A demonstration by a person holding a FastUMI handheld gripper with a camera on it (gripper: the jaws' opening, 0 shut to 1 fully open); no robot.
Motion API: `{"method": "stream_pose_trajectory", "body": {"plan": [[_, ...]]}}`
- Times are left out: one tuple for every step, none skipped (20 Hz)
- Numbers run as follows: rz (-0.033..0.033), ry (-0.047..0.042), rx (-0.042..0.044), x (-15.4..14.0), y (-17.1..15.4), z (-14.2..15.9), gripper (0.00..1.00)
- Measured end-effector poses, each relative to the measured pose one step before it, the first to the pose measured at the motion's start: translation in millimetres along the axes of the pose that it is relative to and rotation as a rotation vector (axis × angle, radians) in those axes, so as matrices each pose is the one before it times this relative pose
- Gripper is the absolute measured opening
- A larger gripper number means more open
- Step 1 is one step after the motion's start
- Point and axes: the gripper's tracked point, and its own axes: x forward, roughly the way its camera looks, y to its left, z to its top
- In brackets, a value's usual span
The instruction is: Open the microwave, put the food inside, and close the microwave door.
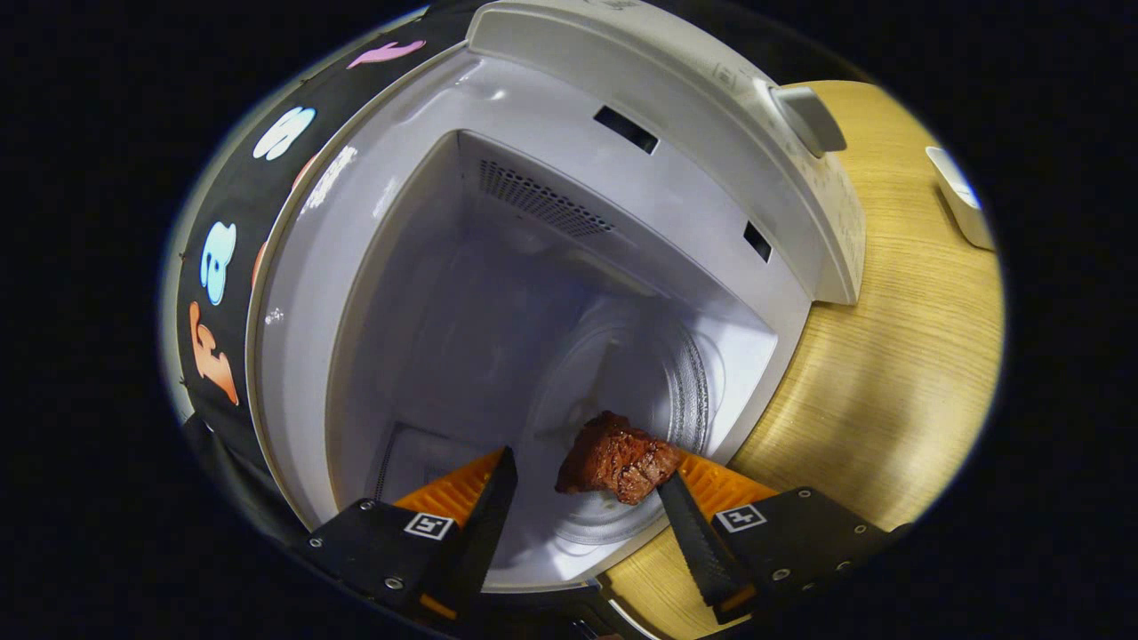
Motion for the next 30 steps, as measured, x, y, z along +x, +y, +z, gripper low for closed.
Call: {"method": "stream_pose_trajectory", "body": {"plan": [[-0.02450, 0.01996, -0.06259, -5.46, -6.33, 0.18, 0.96], [-0.02352, 0.02760, -0.05708, -7.55, -7.24, -0.32, 0.97], [-0.00650, 0.02407, -0.04041, -8.84, -5.06, -0.90, 0.97], [0.00895, 0.01458, -0.02803, -8.11, -1.43, -1.31, 0.98], [0.00775, 0.00622, -0.03161, -8.60, -2.01, 0.70, 0.98], [0.00767, -0.00242, -0.03600, -9.35, -2.43, 1.82, 0.98], [0.00799, -0.00378, -0.03296, -12.51, -0.25, 1.30, 0.98], [0.01337, 0.00208, -0.02932, -13.44, -0.50, -0.06, 0.98], [0.01117, 0.00519, -0.03006, -13.69, 1.50, -1.46, 0.98], [0.01091, 0.00887, -0.03495, -13.13, 0.08, -2.90, 0.98], [0.01020, 0.00683, -0.03758, -13.78, 1.52, -5.35, 0.98], [0.00991, 0.00259, -0.03426, -13.60, 1.21, -4.60, 0.98], [0.01451, 0.00305, -0.02990, -14.13, 3.52, -5.36, 0.98], [0.00896, 0.00002, -0.02027, -14.45, 2.63, -5.12, 0.98], [0.00573, -0.00001, -0.01421, -19.19, 0.28, -4.63, 0.98], [0.00501, -0.00413, -0.00756, -11.24, 1.86, -4.74, 0.98], [0.00202, -0.00644, -0.01088, -12.68, -0.17, -5.12, 0.98], [0.00172, -0.00842, -0.01970, -9.26, -1.03, -4.76, 0.97], [-0.01493, -0.00518, -0.02730, -8.19, -6.30, -4.76, 0.96], [-0.01339, -0.00503, -0.01963, -8.64, -5.12, -5.72, 0.95], [-0.00560, -0.00113, -0.00584, -7.78, -1.21, -7.08, 0.92], [0.00430, 0.00291, -0.00371, -5.77, 1.86, -9.01, 0.88], [-0.00395, 0.00688, -0.00547, -5.88, -0.15, -9.98, 0.81], [0.00036, 0.00868, -0.00996, -5.59, 2.31, -10.67, 0.77], [-0.00306, 0.01305, -0.00993, -3.74, 2.78, -11.25, 0.71], [0.01165, 0.02463, -0.01202, -5.43, 6.68, -14.22, 0.69], [-0.00534, 0.04663, -0.02618, -2.14, 4.03, -18.43, 0.64], [0.00284, 0.04422, -0.02769, -1.75, 5.67, -18.00, 0.62], [0.00945, 0.02492, -0.02855, -1.26, 7.10, -13.14, 0.57], [0.00956, 0.01816, -0.02321, -2.00, 6.62, -9.91, 0.55]]}}
